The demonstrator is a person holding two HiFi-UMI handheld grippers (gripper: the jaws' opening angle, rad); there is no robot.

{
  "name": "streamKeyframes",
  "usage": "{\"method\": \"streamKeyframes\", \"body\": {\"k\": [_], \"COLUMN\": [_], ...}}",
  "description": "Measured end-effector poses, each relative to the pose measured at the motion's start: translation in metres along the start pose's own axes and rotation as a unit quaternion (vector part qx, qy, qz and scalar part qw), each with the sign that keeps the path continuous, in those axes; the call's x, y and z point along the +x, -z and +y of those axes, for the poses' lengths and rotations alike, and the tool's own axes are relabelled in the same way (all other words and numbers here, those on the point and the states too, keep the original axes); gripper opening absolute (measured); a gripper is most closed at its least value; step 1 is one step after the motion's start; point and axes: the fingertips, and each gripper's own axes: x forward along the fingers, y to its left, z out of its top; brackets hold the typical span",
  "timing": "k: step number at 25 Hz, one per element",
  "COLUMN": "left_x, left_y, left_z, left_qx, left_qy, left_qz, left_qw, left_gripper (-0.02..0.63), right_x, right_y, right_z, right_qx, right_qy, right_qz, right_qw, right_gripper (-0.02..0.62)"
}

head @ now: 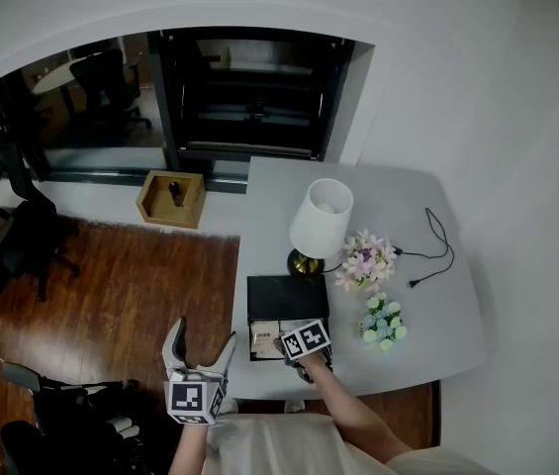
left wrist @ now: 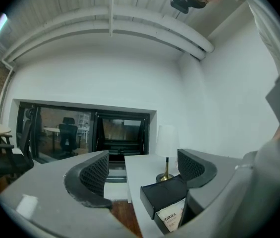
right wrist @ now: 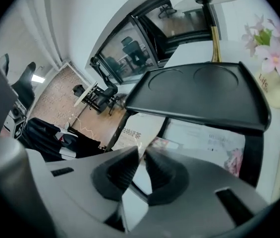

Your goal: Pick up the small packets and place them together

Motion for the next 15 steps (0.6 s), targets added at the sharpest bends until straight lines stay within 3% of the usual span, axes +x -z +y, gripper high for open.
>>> {"method": "streamKeyframes", "body": {"k": [1,5,11,15], "left_x": [0.0,0.0,0.006,0.012], "left_y": [0.001,0.003,0.008,0.009], "left_z": [0.001,0.003,0.001,-0.001], "left_qx": [-0.001,-0.003,-0.008,-0.012], "left_qy": [-0.001,0.0,0.008,0.013], "left_qz": [0.001,0.002,0.005,0.006], "left_qw": [1.0,1.0,0.9999,0.9998], "left_gripper": [0.433,0.433,0.433,0.433], "right_x": [-0.001,-0.019,-0.067,-0.098], "right_y": [-0.001,-0.001,0.001,-0.019], "right_z": [-0.001,0.004,0.019,0.03], "right_qx": [-0.007,-0.004,0.019,0.035], "right_qy": [0.006,0.001,-0.033,-0.063], "right_qz": [-0.003,-0.027,-0.091,-0.155], "right_qw": [1.0,1.0,0.995,0.985], "right_gripper": [0.04,0.011,0.002,0.002]}}
